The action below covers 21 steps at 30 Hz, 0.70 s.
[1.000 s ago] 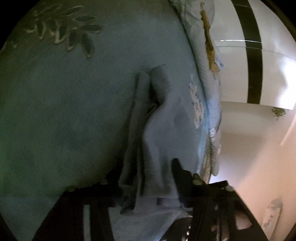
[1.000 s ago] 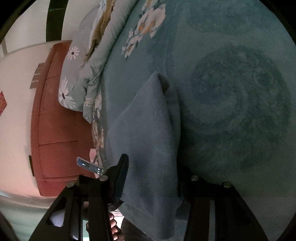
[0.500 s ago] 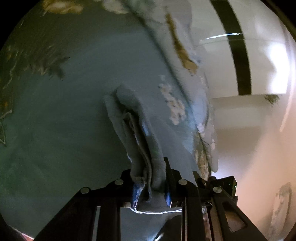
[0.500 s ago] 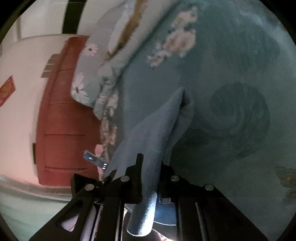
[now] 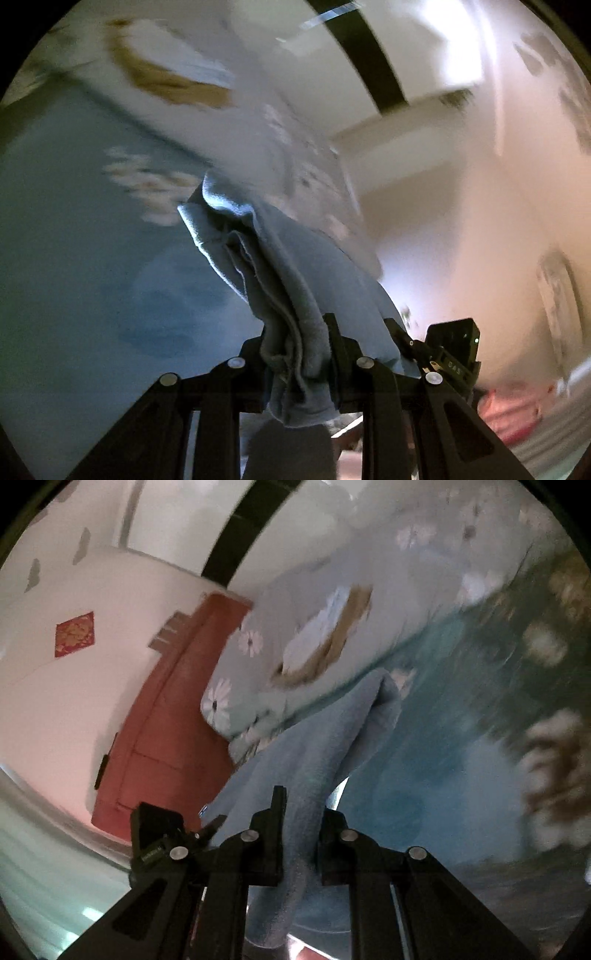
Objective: Fold clothes
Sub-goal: 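Grasp the folded shirt with both grippers and lift it off the duvet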
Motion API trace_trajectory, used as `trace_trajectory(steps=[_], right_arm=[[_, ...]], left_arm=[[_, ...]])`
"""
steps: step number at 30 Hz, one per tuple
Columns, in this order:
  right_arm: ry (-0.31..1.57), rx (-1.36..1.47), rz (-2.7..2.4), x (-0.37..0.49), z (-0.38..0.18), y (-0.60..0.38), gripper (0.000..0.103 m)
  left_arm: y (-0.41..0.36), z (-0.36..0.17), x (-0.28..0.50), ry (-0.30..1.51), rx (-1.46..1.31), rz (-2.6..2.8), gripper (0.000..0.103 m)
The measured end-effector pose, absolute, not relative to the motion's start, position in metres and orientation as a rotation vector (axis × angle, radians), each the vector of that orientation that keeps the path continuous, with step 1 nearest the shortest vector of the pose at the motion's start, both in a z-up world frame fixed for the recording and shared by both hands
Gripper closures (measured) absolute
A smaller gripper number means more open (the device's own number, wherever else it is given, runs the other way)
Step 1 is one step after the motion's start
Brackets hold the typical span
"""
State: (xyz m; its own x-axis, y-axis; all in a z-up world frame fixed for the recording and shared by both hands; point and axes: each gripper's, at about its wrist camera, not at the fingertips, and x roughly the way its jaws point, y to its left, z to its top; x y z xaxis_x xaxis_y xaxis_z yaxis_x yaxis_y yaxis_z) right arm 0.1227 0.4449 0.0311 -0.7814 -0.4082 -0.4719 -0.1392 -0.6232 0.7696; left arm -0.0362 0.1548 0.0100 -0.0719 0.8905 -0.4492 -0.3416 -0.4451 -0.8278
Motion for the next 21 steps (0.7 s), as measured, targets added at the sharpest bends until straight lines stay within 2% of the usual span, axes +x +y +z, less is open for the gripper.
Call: trace_trajectory(steps=[9,14,21], right_arm=[[-1.239,0.938,-2.809,0.240,0.098,0.577,0.090],[-1.356,0.948,-2.888,0.296,0.097,0.636,0.090],[-1.392,1.008,-2.940,0.329,0.083,0.691,0.090]], left_arm=[[0.354,0.068,0.018,-0.377,-1.202,1.497,0.078],[0.429,0.069,0.057,-0.277,-1.204,1.459,0.078],[0.502,0.046,0.101,-0.127,-1.253,1.424,0.078]])
